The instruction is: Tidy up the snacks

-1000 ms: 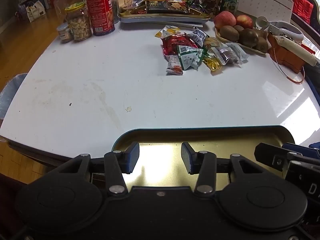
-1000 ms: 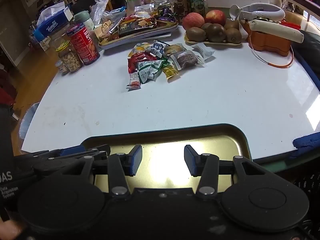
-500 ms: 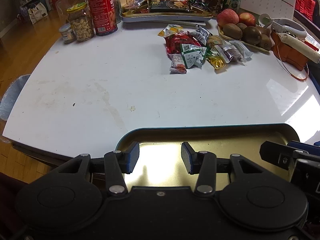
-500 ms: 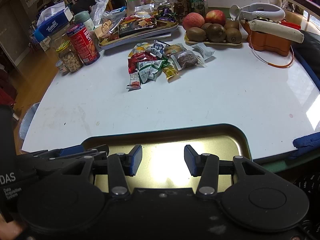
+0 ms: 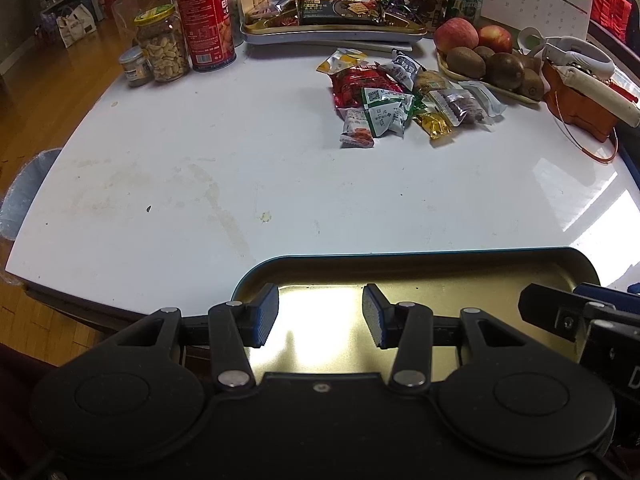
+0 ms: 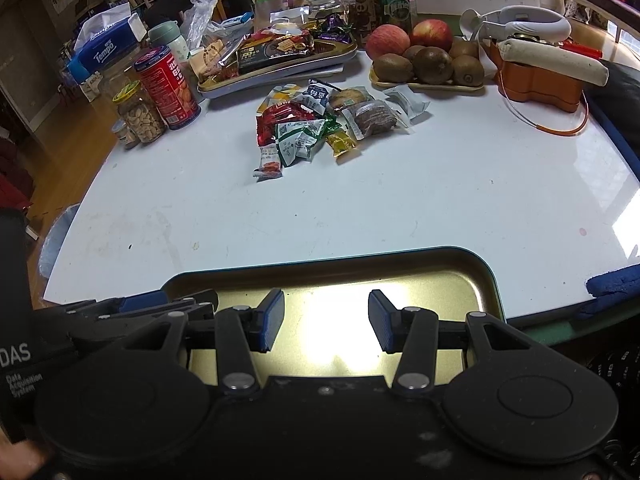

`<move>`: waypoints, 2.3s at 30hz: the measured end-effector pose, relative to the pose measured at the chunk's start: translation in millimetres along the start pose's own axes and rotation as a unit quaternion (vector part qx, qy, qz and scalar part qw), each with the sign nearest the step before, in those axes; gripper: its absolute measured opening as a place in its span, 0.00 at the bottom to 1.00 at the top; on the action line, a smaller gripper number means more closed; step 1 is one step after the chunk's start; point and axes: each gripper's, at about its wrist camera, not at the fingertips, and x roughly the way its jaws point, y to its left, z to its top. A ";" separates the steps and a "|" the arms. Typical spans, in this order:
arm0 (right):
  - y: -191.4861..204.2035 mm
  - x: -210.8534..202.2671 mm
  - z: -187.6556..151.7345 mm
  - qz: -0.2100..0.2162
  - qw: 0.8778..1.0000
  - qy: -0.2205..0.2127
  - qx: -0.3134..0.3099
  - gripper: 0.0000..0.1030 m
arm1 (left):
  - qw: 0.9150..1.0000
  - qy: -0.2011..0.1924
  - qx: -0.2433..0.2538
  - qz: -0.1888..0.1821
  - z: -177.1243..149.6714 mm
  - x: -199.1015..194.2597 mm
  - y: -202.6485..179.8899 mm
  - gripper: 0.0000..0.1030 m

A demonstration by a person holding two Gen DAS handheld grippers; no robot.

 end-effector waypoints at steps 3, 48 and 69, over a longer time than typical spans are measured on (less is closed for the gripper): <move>-0.4 0.3 0.2 0.000 1.000 0.000 0.000 0.47 | 1.000 -0.001 0.003 0.002 -0.2 -0.2 -0.3 0.51; 0.5 -1.5 -0.5 0.001 1.000 -0.004 -0.001 0.47 | 1.000 -0.008 0.010 0.010 0.2 -1.7 -2.2 0.52; 0.8 -2.1 0.3 -0.003 1.000 -0.005 0.000 0.47 | 1.000 -0.007 0.004 0.013 0.0 -1.2 -0.4 0.52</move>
